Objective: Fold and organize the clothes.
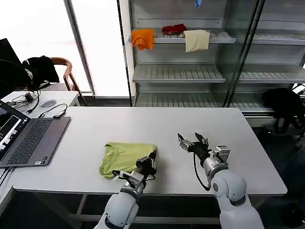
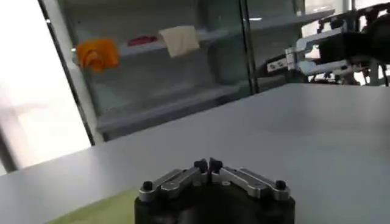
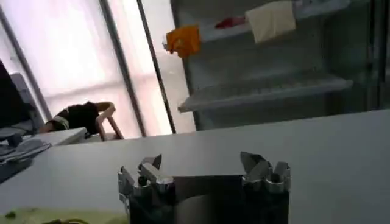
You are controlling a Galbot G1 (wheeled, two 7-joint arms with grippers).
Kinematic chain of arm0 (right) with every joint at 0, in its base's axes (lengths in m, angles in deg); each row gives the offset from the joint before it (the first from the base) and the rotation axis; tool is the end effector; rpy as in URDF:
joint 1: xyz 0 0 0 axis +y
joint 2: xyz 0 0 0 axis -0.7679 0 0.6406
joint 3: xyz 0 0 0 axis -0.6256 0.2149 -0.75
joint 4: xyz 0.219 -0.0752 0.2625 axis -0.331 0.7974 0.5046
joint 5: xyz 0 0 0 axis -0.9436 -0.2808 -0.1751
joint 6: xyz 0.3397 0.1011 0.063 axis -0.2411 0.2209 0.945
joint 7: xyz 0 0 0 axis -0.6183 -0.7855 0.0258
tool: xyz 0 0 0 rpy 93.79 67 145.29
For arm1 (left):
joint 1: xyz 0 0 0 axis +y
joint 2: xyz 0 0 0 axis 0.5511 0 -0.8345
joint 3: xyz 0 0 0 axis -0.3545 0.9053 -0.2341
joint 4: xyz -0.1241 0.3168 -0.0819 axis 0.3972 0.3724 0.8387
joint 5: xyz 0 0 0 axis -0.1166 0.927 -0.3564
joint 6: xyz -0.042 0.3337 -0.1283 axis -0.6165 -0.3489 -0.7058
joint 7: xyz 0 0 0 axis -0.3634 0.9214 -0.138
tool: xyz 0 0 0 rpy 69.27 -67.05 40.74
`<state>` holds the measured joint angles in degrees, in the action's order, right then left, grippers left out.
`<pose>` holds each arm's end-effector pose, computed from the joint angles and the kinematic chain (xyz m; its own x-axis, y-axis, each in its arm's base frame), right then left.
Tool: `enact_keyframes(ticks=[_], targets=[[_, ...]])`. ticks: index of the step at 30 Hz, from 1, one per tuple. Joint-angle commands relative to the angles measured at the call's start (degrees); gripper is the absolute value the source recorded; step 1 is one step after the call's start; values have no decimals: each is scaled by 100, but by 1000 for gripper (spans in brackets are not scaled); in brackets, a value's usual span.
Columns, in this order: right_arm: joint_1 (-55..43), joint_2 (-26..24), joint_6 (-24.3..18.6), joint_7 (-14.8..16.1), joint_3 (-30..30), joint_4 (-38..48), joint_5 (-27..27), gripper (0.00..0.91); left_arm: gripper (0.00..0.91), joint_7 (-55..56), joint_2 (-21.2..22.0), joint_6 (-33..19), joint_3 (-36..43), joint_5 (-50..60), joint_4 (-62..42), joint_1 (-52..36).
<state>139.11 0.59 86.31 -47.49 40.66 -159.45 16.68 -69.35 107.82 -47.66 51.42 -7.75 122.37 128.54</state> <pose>0.3390 -0.0146 -0.2175 -0.9315 -0.2992 0.2069 -0.2533 0.9417 0.2215 0.2934 -0.1004 -0.2871 -0.9023 0.3572 0.2416 0.4054 0.8935 0.1933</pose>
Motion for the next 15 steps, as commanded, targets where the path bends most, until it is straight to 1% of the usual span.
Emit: enact_keyframes(ticks=[1, 2, 4, 7, 8, 10, 14, 15], targets=[[138, 13, 10, -83, 411, 70, -758, 907, 907, 40, -234, 56, -228, -672, 431, 183], [126, 44, 11, -74, 474, 124, -807, 907, 907, 93, -300, 85, -362, -938, 613, 204], [69, 150, 10, -75, 596, 251, -900, 907, 907, 141, -503, 142, -929, -1457, 846, 219], [-38, 272, 7, -64, 778, 398, -967, 907, 907, 144, -835, 103, -1803, -1968, 898, 180], [-95, 371, 7, -67, 896, 493, -971, 907, 907, 138, -982, 107, -2167, -2168, 848, 160], [-129, 431, 6, -68, 990, 591, -950, 907, 907, 128, -1163, 102, -2603, -2321, 731, 135], [-120, 574, 8, -49, 1205, 762, -821, 907, 907, 126, -1496, 104, -3427, -2652, 386, 166], [-108, 596, 8, -57, 1228, 786, -782, 907, 907, 126, -1512, 102, -3530, -2677, 342, 183]])
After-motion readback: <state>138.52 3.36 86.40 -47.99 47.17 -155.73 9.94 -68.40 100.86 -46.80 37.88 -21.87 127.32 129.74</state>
